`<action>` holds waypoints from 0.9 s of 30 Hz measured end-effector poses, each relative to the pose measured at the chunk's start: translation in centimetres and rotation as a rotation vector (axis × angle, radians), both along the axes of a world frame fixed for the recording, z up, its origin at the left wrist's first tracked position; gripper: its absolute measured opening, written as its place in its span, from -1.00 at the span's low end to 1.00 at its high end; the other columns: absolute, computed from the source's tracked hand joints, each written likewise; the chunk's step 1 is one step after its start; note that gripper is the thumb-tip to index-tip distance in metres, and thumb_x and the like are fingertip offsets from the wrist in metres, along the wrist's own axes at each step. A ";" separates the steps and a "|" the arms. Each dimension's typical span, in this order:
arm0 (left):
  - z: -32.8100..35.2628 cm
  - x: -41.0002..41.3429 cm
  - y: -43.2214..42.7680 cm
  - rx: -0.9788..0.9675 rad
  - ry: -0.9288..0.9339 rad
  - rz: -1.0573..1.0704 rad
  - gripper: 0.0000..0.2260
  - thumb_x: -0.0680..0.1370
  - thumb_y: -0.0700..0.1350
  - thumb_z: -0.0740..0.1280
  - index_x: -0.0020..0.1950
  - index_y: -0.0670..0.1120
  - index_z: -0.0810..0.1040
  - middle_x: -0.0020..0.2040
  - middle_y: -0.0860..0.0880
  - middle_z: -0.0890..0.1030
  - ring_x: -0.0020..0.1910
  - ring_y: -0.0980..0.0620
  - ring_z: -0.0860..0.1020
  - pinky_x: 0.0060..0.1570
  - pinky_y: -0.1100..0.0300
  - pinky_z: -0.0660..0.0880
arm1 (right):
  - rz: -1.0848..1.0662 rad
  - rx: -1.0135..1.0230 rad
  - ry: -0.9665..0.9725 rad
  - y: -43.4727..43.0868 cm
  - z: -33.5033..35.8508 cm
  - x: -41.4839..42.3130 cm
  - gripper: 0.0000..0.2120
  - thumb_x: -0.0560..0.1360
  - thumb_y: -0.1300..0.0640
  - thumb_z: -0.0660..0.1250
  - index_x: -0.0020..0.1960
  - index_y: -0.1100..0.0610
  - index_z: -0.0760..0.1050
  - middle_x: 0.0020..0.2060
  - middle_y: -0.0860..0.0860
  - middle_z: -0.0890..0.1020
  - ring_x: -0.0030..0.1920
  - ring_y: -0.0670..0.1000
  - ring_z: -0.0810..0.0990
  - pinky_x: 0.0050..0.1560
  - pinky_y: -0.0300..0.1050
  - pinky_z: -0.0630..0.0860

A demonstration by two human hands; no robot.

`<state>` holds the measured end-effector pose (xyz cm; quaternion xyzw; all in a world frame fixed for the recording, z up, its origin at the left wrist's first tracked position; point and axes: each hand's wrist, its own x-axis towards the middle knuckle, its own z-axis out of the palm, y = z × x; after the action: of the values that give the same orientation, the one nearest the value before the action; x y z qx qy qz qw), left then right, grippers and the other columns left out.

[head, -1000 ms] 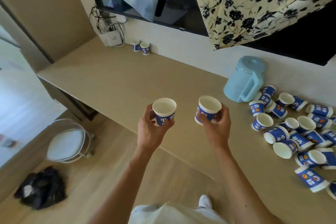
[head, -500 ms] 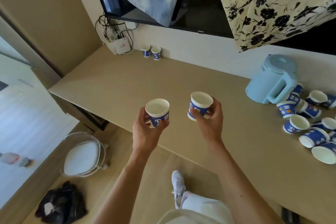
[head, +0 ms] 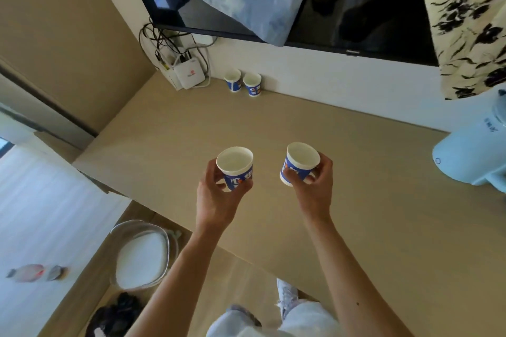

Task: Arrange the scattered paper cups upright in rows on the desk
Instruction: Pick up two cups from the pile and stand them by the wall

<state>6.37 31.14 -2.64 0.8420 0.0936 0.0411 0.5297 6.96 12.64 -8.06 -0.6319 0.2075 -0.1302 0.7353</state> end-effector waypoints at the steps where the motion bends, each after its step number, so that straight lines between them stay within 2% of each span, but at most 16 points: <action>1: -0.3 1.4 0.3 -0.011 0.010 -0.005 -0.47 0.34 -0.08 0.63 0.24 0.06 0.52 0.08 0.12 0.67 0.08 0.07 0.65 0.09 -0.05 0.64 | -0.012 -0.008 0.017 0.2 -0.3 1.0 -0.40 0.28 0.12 0.57 0.25 -0.08 0.44 0.11 -0.22 0.61 0.13 -0.12 0.63 0.06 -0.23 0.59; 5: -1.7 5.5 1.0 -0.036 0.042 -0.054 -0.49 0.31 -0.03 0.59 0.21 0.11 0.52 0.05 0.19 0.67 0.04 0.12 0.65 0.07 -0.01 0.64 | -0.031 -0.079 0.054 0.7 -1.2 4.1 -0.36 0.27 0.13 0.57 0.29 -0.01 0.42 0.16 -0.14 0.59 0.18 -0.08 0.61 0.18 -0.07 0.59; 9: -4.6 10.8 2.0 -0.062 0.062 -0.117 -0.50 0.35 -0.10 0.60 0.22 0.15 0.53 0.05 0.23 0.66 0.03 0.18 0.64 0.07 0.05 0.63 | -0.046 -0.160 0.057 1.2 -2.9 8.6 -0.36 0.30 0.18 0.60 0.30 0.01 0.41 0.16 -0.17 0.58 0.19 -0.09 0.60 0.20 -0.08 0.58; 12: -7.0 14.6 2.6 -0.079 0.062 -0.179 -0.51 0.36 -0.12 0.59 0.20 0.17 0.53 0.06 0.25 0.65 0.03 0.17 0.63 0.05 0.08 0.63 | -0.029 -0.223 0.051 1.6 -4.8 12.3 -0.36 0.34 0.29 0.61 0.30 0.00 0.41 0.16 -0.21 0.58 0.19 -0.09 0.60 0.21 -0.06 0.58; 16: -10.7 19.2 3.9 -0.078 0.030 -0.239 -0.48 0.36 -0.12 0.61 0.21 0.22 0.51 0.09 0.27 0.64 0.05 0.15 0.64 0.04 0.13 0.62 | -0.038 -0.294 0.042 2.5 -8.3 17.9 -0.36 0.34 0.30 0.62 0.31 0.05 0.41 0.17 -0.15 0.58 0.20 -0.06 0.60 0.23 0.02 0.58; 21: -14.8 24.4 5.6 -0.070 -0.004 -0.324 -0.45 0.33 -0.02 0.59 0.27 0.16 0.52 0.10 0.22 0.65 0.06 0.14 0.66 0.03 0.11 0.63 | -0.070 -0.374 0.001 4.1 -12.6 25.8 -0.36 0.34 0.19 0.63 0.32 0.02 0.42 0.15 -0.26 0.56 0.15 -0.18 0.57 0.08 -0.13 0.58; 24: -16.5 26.8 6.2 -0.073 -0.057 -0.372 -0.47 0.32 0.01 0.56 0.26 0.14 0.52 0.10 0.23 0.65 0.08 0.14 0.66 0.03 0.20 0.61 | -0.087 -0.396 -0.006 4.5 -14.6 30.1 -0.40 0.36 0.17 0.60 0.29 -0.02 0.42 0.09 -0.32 0.55 0.05 -0.33 0.55 -0.03 -0.31 0.55; 27: -17.8 28.8 6.5 -0.086 -0.114 -0.399 -0.48 0.32 -0.01 0.56 0.24 0.17 0.53 0.10 0.27 0.65 0.09 0.17 0.65 0.00 0.35 0.58 | -0.123 -0.419 -0.016 4.3 -16.0 33.8 -0.43 0.36 0.18 0.59 0.25 -0.04 0.41 0.05 -0.30 0.55 0.04 -0.33 0.55 -0.05 -0.31 0.55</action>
<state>35.20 37.66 -20.43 0.8167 -0.1035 -0.0209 0.5673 40.71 16.95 -24.03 -0.7559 0.2083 -0.2202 0.5803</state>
